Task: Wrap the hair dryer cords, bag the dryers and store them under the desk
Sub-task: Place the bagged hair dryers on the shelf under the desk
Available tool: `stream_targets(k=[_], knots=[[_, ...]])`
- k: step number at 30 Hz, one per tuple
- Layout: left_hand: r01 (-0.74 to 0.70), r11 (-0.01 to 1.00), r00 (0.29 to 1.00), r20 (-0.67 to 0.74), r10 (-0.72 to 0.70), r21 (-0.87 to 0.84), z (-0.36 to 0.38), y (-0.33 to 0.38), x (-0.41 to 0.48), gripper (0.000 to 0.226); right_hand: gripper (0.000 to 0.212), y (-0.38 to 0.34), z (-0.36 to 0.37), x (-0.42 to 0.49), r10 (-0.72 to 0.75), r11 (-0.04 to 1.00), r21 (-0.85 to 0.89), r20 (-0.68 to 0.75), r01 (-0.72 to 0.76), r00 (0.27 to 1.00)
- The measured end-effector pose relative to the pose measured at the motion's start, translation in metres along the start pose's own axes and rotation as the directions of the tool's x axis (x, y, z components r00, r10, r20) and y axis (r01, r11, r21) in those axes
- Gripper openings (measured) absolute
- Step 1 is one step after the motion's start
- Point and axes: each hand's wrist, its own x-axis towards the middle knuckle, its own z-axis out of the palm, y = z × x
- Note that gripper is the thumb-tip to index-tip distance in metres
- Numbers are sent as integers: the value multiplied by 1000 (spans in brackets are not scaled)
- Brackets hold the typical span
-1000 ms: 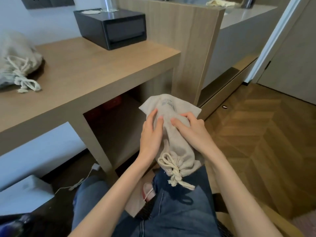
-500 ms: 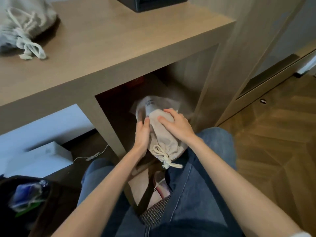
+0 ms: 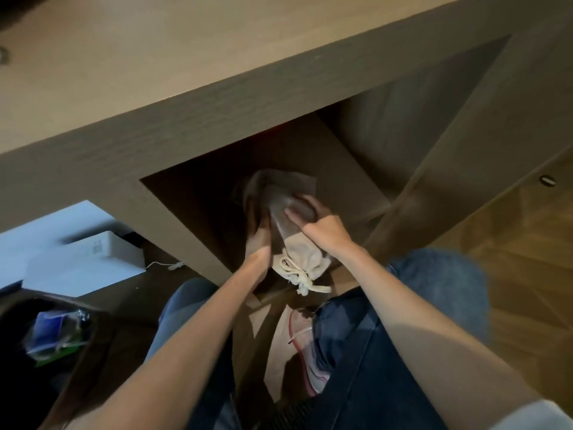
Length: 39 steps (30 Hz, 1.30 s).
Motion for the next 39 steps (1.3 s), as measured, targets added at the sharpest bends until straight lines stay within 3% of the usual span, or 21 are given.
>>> stream_targets(k=[6,8,10,11,13,14,18,22,25,31,35,39], knots=[[-48,967,997,-41,60,250,3,4,2,50,51,3,4,13,-18,998,59,3,18,1000],[-111,925,994,20,111,363,1,6,3,60,50,3,4,14,3,996,90,-11,-2,1000],[-175,838,984,80,156,516,-4,2,-1,86,51,4,2,12,20,993,116,-16,-18,1000],[-217,818,976,120,181,533,-4,0,-8,87,52,3,-2,8,33,993,118,-12,-31,999],[-310,812,951,158,266,495,-7,-5,-25,57,53,6,-11,1,68,993,98,3,-68,998],[-362,789,932,201,302,497,-7,-8,-35,56,54,8,-16,-2,93,993,74,23,-95,995],[-562,590,827,385,409,579,-8,-24,-61,79,60,12,-27,-18,256,931,196,247,-306,935],[-569,476,819,412,398,670,-6,-39,-57,104,60,16,-20,-15,161,928,314,150,-201,976],[-501,482,857,333,394,719,-2,-36,-48,102,57,12,-10,-8,126,940,304,104,-152,987],[-392,602,910,198,363,696,-12,-31,-29,75,51,0,16,18,76,958,266,120,-106,990],[-342,608,928,156,338,716,-18,-23,-23,55,49,-6,27,28,72,958,266,128,-104,989],[-241,661,969,137,207,711,-19,-20,-23,39,49,-7,28,30,49,961,264,141,-85,989]])
